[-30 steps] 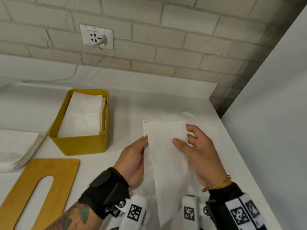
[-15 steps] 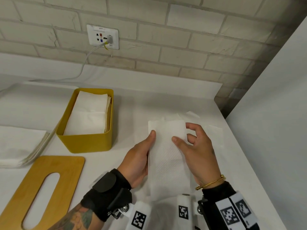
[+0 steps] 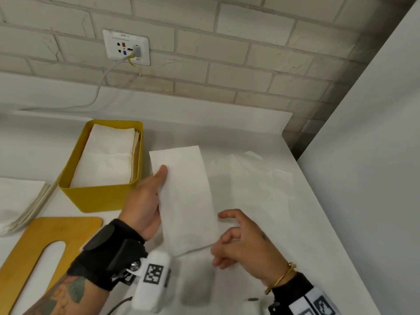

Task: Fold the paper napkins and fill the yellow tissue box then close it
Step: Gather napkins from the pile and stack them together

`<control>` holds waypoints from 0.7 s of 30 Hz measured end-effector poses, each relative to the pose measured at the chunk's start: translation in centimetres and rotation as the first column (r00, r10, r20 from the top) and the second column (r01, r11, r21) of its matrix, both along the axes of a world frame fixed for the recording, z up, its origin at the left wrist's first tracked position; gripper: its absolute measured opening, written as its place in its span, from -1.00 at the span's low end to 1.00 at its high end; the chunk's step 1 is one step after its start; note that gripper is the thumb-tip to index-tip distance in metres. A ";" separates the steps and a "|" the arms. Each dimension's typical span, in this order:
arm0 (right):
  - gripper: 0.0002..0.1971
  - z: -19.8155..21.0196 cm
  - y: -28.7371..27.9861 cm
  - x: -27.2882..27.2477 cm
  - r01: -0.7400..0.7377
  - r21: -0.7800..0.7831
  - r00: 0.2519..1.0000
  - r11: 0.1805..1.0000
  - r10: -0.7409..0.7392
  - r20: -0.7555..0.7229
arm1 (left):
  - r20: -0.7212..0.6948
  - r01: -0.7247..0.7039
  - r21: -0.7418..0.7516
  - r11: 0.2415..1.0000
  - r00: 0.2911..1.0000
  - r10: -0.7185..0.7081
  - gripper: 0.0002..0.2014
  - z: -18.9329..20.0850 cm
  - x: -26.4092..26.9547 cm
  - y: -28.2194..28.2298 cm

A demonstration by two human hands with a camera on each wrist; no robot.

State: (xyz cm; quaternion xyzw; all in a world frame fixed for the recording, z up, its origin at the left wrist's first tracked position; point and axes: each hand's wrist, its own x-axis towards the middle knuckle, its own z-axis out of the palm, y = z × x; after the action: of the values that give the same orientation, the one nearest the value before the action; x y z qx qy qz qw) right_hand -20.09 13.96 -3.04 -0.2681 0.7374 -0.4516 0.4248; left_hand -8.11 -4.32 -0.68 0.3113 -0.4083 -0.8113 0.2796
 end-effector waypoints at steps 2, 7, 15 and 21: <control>-0.55 0.9 0.5 -1.9 0.017 0.048 0.997 0.999 -0.013 -0.079 | 0.009 -0.029 0.014 0.999 1.000 0.028 -0.70 -0.2 0.6 -0.4; -0.80 2.7 0.0 -9.7 0.281 0.061 0.918 0.958 -0.250 -0.307 | 0.036 -0.076 0.057 0.995 0.997 0.074 -0.74 -0.8 1.6 -0.3; -0.67 0.8 -2.2 -14.0 0.281 0.249 0.896 0.927 -0.161 -0.413 | 0.062 -0.083 0.094 0.992 0.995 0.077 -0.76 -1.0 2.0 0.7; -0.74 0.3 -2.3 -13.6 0.336 0.138 0.894 0.932 -0.270 -0.358 | 0.084 -0.105 0.093 0.990 0.992 0.098 -0.76 -0.9 2.3 0.6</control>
State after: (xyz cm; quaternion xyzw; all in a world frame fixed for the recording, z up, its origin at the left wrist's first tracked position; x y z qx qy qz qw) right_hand -33.69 11.63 -2.76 -0.1785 0.8720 -0.3860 0.2425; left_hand -5.77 -3.76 -1.57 0.3769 -0.3627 -0.8019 0.2886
